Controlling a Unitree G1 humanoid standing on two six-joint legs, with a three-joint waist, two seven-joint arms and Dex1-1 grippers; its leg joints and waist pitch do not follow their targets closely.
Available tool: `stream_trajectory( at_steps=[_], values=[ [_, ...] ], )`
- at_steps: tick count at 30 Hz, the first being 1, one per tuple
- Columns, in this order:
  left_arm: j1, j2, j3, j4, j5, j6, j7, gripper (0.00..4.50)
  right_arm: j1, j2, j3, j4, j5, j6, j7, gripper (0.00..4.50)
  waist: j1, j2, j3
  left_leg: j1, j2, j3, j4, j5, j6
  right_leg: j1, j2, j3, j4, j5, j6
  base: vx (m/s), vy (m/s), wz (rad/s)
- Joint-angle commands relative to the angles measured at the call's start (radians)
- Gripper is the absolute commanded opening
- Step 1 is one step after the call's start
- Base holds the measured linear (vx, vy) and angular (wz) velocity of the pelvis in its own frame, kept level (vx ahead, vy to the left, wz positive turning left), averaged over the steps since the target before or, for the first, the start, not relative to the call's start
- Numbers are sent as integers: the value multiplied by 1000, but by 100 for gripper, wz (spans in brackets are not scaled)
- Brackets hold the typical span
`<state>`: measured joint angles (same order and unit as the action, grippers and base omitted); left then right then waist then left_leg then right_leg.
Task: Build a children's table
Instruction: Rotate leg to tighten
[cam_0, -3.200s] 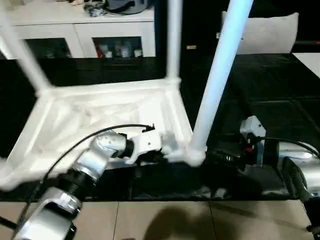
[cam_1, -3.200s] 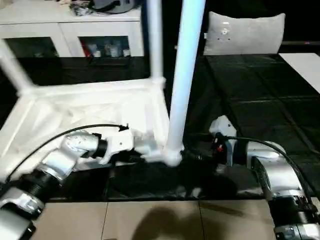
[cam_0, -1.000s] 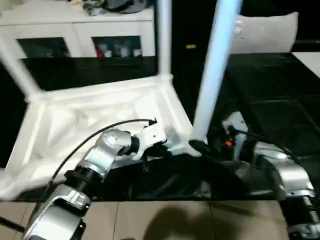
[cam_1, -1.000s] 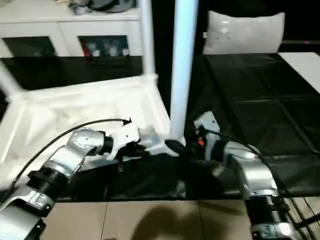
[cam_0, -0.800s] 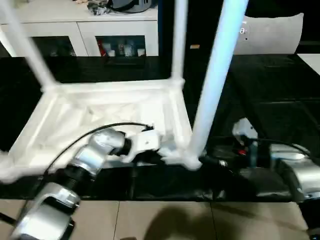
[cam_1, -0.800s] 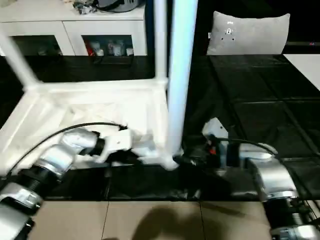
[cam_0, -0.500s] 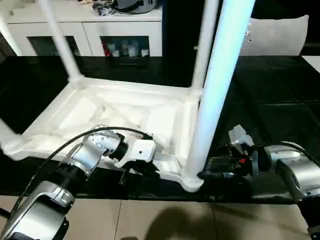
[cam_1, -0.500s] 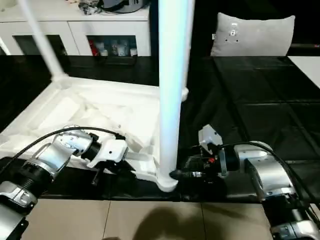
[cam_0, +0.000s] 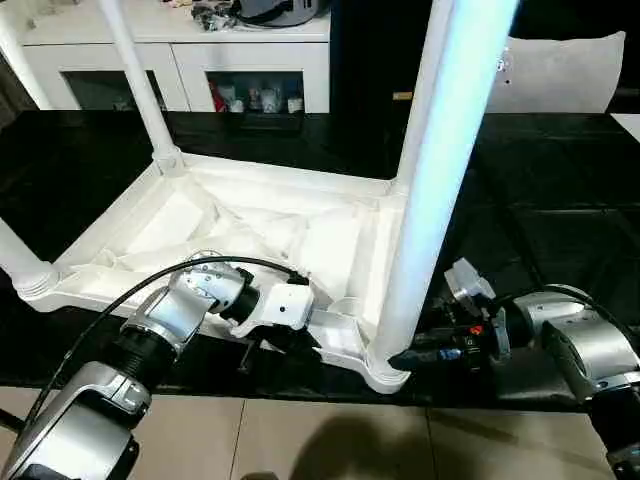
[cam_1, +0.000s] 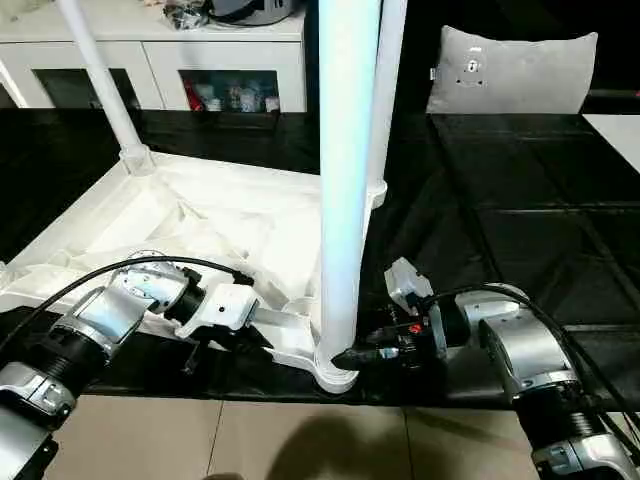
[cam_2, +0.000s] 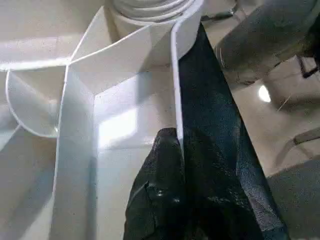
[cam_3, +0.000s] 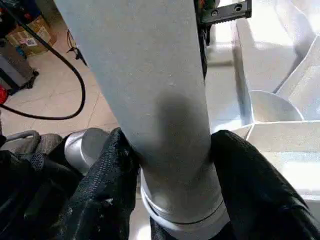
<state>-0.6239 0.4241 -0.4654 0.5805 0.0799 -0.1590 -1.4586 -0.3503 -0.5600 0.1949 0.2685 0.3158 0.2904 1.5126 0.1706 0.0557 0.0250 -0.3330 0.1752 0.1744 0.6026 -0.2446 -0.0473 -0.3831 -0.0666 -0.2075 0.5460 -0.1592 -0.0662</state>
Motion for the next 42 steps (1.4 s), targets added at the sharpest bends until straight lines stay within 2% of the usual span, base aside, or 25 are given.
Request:
stream_trajectory(
  at_steps=[1, 3, 5, 7, 8, 9, 10, 11, 12, 13, 14, 17, 19, 20, 21, 22, 23, 26, 27, 29, 34, 35, 36, 38, 42],
  values=[
    [8, -11, -15, -18, 18, 60, 25, 0, 17, 13, -1, -53, 46, 41, 5, 201, -5, -14, -62, -1, 86, -29, -61, -10, 88, 60, -117, 87, -62, -298, 40, 0, 0, 0],
    [18, -27, 3, -38, 2, 120, 53, 0, 33, 32, -15, -78, 59, 58, -40, 200, -5, -13, -63, -1, 87, -29, -61, -7, 87, 59, -119, 88, -63, -297, 34, 0, 0, 0],
    [32, -64, 41, -74, -22, 212, 126, 0, 38, 79, -25, -70, 4, 53, -184, 198, -11, -14, -60, -4, 85, -30, -63, -14, 72, 59, -119, 85, -66, -315, 34, 0, 0, 0],
    [32, -67, 43, -76, -23, 217, 133, 0, 38, 83, -26, -68, -2, 52, -196, 198, -19, -15, -53, 0, 67, -23, -63, -56, 60, 58, -113, 76, -85, -404, 60, 0, 0, 0],
    [38, -98, 63, -104, -30, 293, 189, 0, 23, 140, -51, -35, -40, 60, -341, 198, -27, -15, -54, 0, 64, -22, -64, -66, 53, 60, -112, 74, -90, -431, 76, 0, 0, 0],
    [39, -109, 70, -114, -32, 317, 210, 0, 18, 159, -60, -26, -51, 62, -389, 196, -33, -15, -51, 0, 66, -24, -65, -70, 48, 58, -111, 71, -93, -438, 78, 0, 0, 0],
    [40, -137, 84, -130, -37, 369, 252, 0, 8, 197, -76, -9, -69, 72, -478, 195, -46, -14, -50, -5, 62, -29, -65, -83, 43, 64, -109, 61, -99, -455, 95, 0, 0, 0],
    [39, -155, 93, -135, -43, 394, 277, 0, 2, 216, -82, -1, -82, 74, -526, 194, -62, -12, -51, -2, 66, -30, -66, -92, 38, 62, -108, 61, -103, -450, 102, 0, 0, 0],
    [39, -158, 94, -136, -44, 398, 280, 0, 1, 219, -83, -1, -84, 75, -533, 194, -69, -12, -51, -2, 63, -31, -64, -96, 38, 62, -108, 58, -106, -451, 104, 0, 0, 0],
    [35, -205, 118, -149, -54, 469, 347, 0, -11, 270, -100, 4, -106, 103, -644, 193, -75, -12, -52, -3, 62, -32, -64, -99, 39, 64, -108, 59, -105, -448, 104, 0, 0, 0],
    [34, -217, 123, -153, -55, 487, 365, 0, -13, 283, -104, 2, -109, 113, -669, 193, -92, -12, -52, -7, 59, -33, -62, -98, 45, 64, -108, 59, -106, -437, 100, 0, 0, 0],
    [29, -301, 145, -150, -13, 541, 523, 0, -36, 400, -142, 11, -149, 158, -906, 191, -111, -13, -54, -11, 54, -31, -61, -68, 59, 63, -106, 63, -101, -404, 80, 0, 0, 0],
    [24, -330, 154, -138, 1, 543, 587, 0, -43, 437, -153, 18, -158, 161, -976, 191, -116, -11, -55, -11, 55, -33, -62, -53, 58, 63, -106, 65, -99, -390, 72, 0, 0, 0],
    [19, -364, 162, -131, 21, 553, 658, 0, -51, 482, -170, 33, -168, 142, -1048, 191, -118, -11, -57, -12, 55, -32, -61, -43, 71, 64, -107, 70, -96, -370, 69, 0, 0, 0],
    [19, -365, 162, -131, 22, 554, 660, 0, -51, 484, -171, 34, -168, 140, -1050, 226, -117, -8, -57, -9, 57, -32, -61, -37, 73, 61, -108, 70, -95, -363, 63, 0, 0, 0],
    [17, -384, 160, -134, 41, 559, 702, 0, -53, 502, -176, 43, -170, 109, -1065, 261, -117, -8, -60, -16, 62, -37, -61, -19, 84, 67, -110, 73, -86, -330, 59, 0, 0, 0],
    [16, -395, 149, -133, 61, 550, 730, 0, -51, 509, -183, 47, -156, 85, -1053, 263, -115, -8, -61, -14, 67, -37, -60, -9, 96, 64, -113, 77, -83, -302, 52, 0, 0, 0],
    [18, -397, 143, -136, 65, 547, 732, 0, -46, 500, -189, 39, -137, 76, -1025, 281, -108, -8, -62, -15, 74, -39, -60, 17, 118, 65, -118, 83, -69, -244, 23, 0, 0, 0],
    [21, -390, 139, -141, 66, 543, 725, 0, -41, 486, -192, 31, -134, 70, -1001, 305, -107, -7, -62, -15, 73, -39, -59, 20, 120, 65, -119, 84, -68, -240, 19, 0, 0, 0],
    [25, -373, 134, -143, 71, 529, 713, 0, -30, 453, -192, 11, -136, 62, -953, 314, -103, -8, -60, -15, 72, -36, -60, 8, 123, 66, -119, 84, -70, -252, 13, 0, 0, 0],
    [30, -294, 119, -120, 75, 435, 627, 0, -3, 310, -204, -27, -91, 38, -749, 356, -90, -10, -61, -14, 72, -36, -58, 1, 139, 66, -117, 85, -71, -261, 33, 0, 0, 0],
    [33, -251, 106, -108, 77, 387, 573, 0, 6, 235, -211, -41, -71, 30, -648, 361, -83, -11, -61, -13, 71, -36, -57, 2, 144, 66, -116, 84, -70, -258, 38, 0, 0, 0],
    [33, -251, 106, -108, 77, 387, 573, 0, 6, 235, -211, -41, -71, 30, -648, 385, -82, -12, -62, -15, 70, -34, -56, 3, 147, 66, -113, 85, -67, -257, 41, 0, 0, 0],
    [36, -196, 85, -101, 70, 333, 485, 0, 15, 135, -203, -45, -62, 16, -525, 398, -71, -12, -61, -14, 69, -34, -56, 2, 144, 66, -114, 82, -69, -274, 48, 0, 0, 0],
    [39, -133, 50, -93, 53, 238, 358, 0, 23, 45, -179, -64, -48, 12, -385, 428, -64, -14, -60, -12, 71, -31, -56, -8, 139, 62, -109, 82, -70, -290, 56, 0, 0, 0]
  ],
)
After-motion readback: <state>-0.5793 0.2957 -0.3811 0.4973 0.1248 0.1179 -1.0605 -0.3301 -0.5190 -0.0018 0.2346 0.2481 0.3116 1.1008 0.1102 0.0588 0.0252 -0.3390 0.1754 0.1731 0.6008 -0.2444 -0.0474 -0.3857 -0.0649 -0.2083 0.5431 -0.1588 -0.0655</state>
